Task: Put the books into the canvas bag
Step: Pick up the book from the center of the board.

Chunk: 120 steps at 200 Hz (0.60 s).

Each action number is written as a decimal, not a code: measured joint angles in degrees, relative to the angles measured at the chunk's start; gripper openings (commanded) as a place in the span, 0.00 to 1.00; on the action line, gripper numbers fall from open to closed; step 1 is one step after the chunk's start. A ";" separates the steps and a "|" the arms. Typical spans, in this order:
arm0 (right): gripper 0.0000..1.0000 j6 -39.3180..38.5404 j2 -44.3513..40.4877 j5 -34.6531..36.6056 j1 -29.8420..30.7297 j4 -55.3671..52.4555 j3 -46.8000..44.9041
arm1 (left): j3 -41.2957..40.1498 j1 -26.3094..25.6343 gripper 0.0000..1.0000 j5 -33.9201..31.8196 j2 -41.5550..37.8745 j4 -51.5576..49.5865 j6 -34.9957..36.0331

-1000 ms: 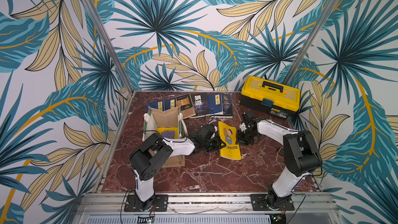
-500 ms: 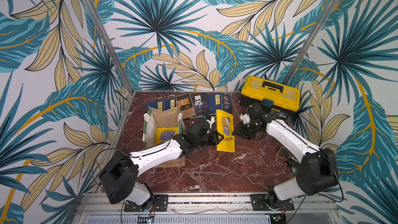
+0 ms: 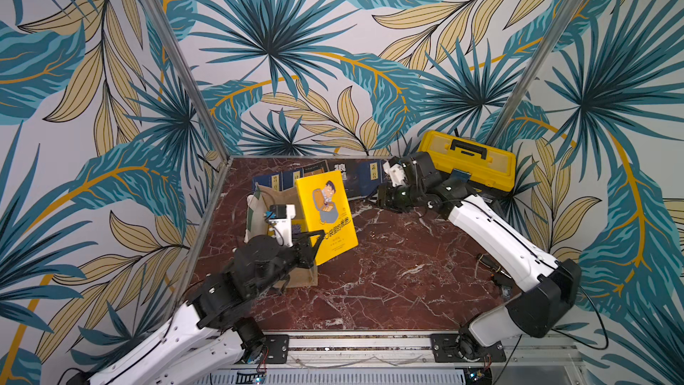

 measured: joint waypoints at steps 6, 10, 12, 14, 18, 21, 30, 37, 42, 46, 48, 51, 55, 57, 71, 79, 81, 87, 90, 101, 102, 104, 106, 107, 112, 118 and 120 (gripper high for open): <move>0.49 -0.02 2.27 0.20 1.44 -0.09 2.56 | 0.00 -0.02 0.00 -1.42 -2.71 -1.70 0.04; 0.49 -0.04 3.72 0.46 2.34 -0.39 4.31 | 0.00 0.00 0.00 -2.47 -4.68 -2.84 0.11; 0.49 -0.04 4.55 0.44 2.82 -0.33 5.20 | 0.00 0.00 0.00 -2.93 -5.57 -3.41 0.11; 0.50 -0.09 5.40 0.46 3.41 -0.35 6.19 | 0.00 -0.02 0.00 -3.45 -6.69 -4.02 0.15; 0.50 -0.11 6.93 0.81 4.33 -0.79 8.13 | 0.02 -0.02 0.00 -4.35 -8.50 -4.94 0.17; 0.50 -0.26 8.02 0.85 5.11 -0.85 9.44 | 0.07 -0.02 0.00 -5.11 -9.90 -5.73 0.20; 0.51 -0.50 11.10 1.44 7.21 -1.49 13.49 | 0.13 -0.02 0.00 -7.06 -13.22 -7.87 0.33; 0.52 -0.74 13.31 1.84 8.90 -1.99 16.61 | 0.26 -0.02 0.00 -8.48 -15.26 -9.68 0.42; 0.52 -0.98 14.69 2.03 9.97 -2.36 18.56 | 0.46 0.00 0.00 -9.40 -16.57 -11.10 0.57; 0.52 -1.16 15.76 2.36 10.78 -2.73 20.17 | 0.70 0.00 0.00 -10.14 -17.40 -12.33 0.61; 0.53 -1.20 16.31 2.40 11.15 -2.93 20.96 | 0.81 0.00 0.00 -10.34 -17.68 -12.70 0.66; 0.53 -1.36 16.87 2.62 11.65 -3.04 21.86 | 1.03 0.00 0.00 -10.82 -18.25 -13.68 0.79; 0.53 -1.49 17.81 2.80 12.50 -3.19 23.15 | 1.27 -0.02 0.00 -11.37 -18.78 -14.60 0.87; 0.53 -1.57 18.23 2.97 12.85 -3.43 23.78 | 1.40 -0.02 0.00 -11.65 -19.06 -15.15 0.96; 0.53 -1.84 20.59 3.65 14.86 -4.15 27.08 | 2.67 0.00 0.00 -13.57 -20.46 -18.43 1.33; 0.54 -1.99 21.64 3.91 15.67 -4.42 28.26 | 3.52 0.00 0.00 -14.51 -21.03 -20.06 1.62; 0.54 -1.99 21.97 3.96 15.89 -4.50 28.55 | 3.76 0.00 0.00 -14.75 -21.16 -20.44 1.70; 0.55 -1.99 22.71 4.13 16.31 -4.76 29.24 | 4.35 -0.02 0.00 -15.43 -21.44 -21.31 2.03; 0.56 -2.01 23.04 4.28 16.46 -4.92 29.57 | 4.61 -0.02 0.00 -15.69 -21.55 -21.70 2.19; 0.56 -2.03 24.46 4.46 16.90 -5.40 30.58 | 5.70 -0.02 0.00 -16.68 -21.81 -22.95 2.78; 0.56 -1.99 24.65 4.48 16.94 -5.49 30.71 | 5.81 -0.02 0.00 -16.83 -21.84 -23.02 2.89; 0.56 -2.03 24.90 4.57 16.98 -5.60 30.88 | 5.99 -0.02 0.00 -17.03 -21.86 -23.15 2.97; 0.56 -2.03 25.03 4.57 17.00 -5.64 30.97 | 6.08 0.00 0.00 -17.14 -21.88 -23.21 3.04; 0.56 -2.01 25.20 4.55 17.03 -5.66 31.04 | 6.19 -0.02 0.00 -17.29 -21.90 -23.26 3.13; 0.54 -2.03 25.81 4.57 17.07 -6.05 31.39 | 6.54 0.00 0.00 -17.77 -21.94 -23.50 3.41; 0.51 -2.14 26.56 4.57 17.09 -6.54 31.76 | 6.91 -0.02 0.00 -18.38 -21.97 -23.74 3.72; 0.50 -2.21 26.77 4.63 17.11 -6.71 31.89 | 6.99 -0.02 0.00 -18.56 -21.97 -23.80 3.78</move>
